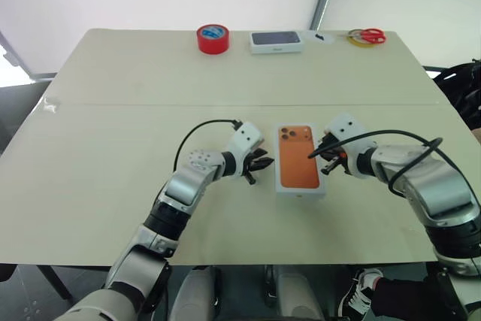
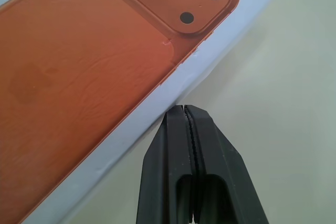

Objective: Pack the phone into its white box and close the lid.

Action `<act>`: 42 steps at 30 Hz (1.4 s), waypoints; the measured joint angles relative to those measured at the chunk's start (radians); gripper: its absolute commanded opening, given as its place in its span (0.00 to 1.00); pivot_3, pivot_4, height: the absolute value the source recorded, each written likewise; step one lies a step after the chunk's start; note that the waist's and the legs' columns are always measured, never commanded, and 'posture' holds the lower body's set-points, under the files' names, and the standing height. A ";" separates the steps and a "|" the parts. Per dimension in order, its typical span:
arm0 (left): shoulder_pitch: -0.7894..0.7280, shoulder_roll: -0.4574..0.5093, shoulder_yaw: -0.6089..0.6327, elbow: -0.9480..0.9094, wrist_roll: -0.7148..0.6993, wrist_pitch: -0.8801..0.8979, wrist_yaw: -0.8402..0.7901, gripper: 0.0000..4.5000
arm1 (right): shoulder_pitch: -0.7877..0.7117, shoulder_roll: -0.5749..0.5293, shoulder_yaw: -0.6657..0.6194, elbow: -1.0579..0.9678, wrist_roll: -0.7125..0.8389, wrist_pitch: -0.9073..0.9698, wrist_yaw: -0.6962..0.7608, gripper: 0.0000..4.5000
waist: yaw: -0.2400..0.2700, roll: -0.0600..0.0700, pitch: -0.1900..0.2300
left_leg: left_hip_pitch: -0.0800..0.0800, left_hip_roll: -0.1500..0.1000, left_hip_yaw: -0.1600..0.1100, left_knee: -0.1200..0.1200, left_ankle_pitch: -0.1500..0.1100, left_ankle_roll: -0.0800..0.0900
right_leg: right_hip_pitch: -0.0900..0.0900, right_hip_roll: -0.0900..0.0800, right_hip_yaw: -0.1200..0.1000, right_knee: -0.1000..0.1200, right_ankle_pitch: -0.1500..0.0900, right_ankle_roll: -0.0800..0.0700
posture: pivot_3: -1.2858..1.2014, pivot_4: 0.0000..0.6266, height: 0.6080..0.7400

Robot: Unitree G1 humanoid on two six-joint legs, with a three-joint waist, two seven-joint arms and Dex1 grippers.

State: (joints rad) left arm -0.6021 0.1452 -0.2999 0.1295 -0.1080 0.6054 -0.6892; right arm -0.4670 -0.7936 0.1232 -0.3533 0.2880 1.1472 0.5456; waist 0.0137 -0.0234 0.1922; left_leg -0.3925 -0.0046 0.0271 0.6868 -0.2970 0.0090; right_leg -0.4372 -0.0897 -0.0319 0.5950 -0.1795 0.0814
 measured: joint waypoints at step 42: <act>0.000 -0.021 0.010 -0.013 -0.010 -0.006 0.007 0.31 | 0.143 -0.107 -0.103 -0.144 0.102 -0.126 0.179 0.01 | 0.000 0.000 0.000 | 0.001 0.001 0.000 0.000 0.000 0.000 | 0.001 0.001 0.000 0.000 0.000 0.000 | 0.52 0.24 0.97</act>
State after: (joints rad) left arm -0.6018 0.1239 -0.2901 0.1169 -0.1179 0.5991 -0.6824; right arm -0.3244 -0.9001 0.0207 -0.4978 0.3903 1.0215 0.7241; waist 0.0132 -0.0233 0.1922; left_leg -0.3917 -0.0040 0.0268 0.6868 -0.2970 0.0090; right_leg -0.4367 -0.0889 -0.0320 0.5949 -0.1797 0.0813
